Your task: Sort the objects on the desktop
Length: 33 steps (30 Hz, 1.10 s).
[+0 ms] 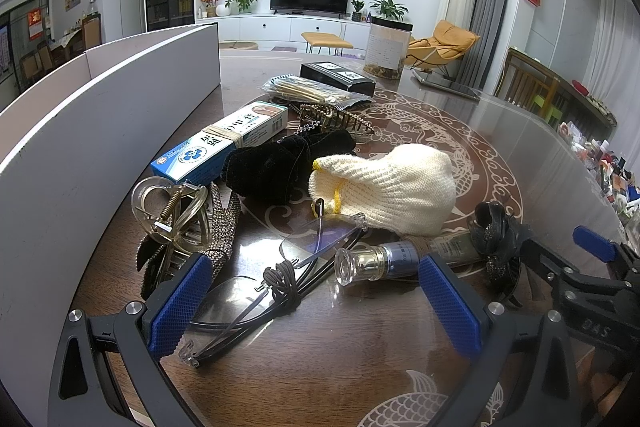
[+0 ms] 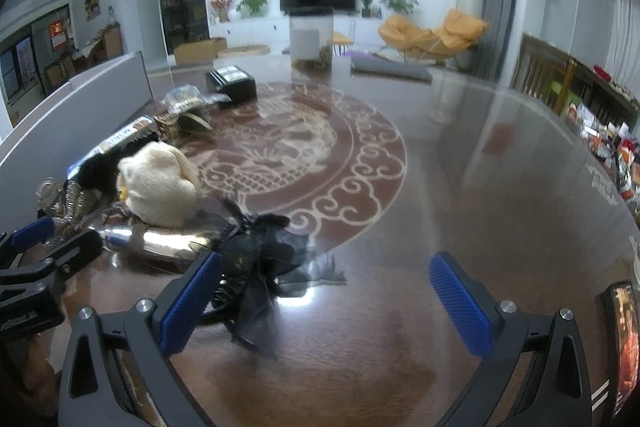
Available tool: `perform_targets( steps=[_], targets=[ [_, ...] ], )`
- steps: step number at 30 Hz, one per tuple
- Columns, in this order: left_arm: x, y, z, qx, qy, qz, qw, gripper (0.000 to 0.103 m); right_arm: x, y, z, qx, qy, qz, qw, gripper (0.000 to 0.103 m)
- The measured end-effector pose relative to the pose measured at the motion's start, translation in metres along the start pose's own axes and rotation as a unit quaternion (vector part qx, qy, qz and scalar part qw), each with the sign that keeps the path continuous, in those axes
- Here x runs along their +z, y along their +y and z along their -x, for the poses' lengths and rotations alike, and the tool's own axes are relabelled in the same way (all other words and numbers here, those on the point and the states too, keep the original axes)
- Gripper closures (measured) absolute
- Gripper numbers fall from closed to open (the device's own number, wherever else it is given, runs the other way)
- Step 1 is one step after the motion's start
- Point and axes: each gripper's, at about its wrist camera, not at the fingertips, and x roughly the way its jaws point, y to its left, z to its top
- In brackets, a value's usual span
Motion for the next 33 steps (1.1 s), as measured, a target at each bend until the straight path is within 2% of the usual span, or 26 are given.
perform_targets(
  steps=[7,33],
  targets=[
    [-0.0003,-0.0005,-0.0001,0.0,0.0,0.001,1.0,0.0,-0.0019,-0.0091,-0.0098,0.007,0.028,-0.016,0.999,0.0],
    [-0.0007,-0.0009,-0.0007,0.0,0.0,0.002,1.0,0.0,-0.0025,-0.0108,-0.0108,0.012,0.034,-0.02,0.999,0.0]
  ],
)
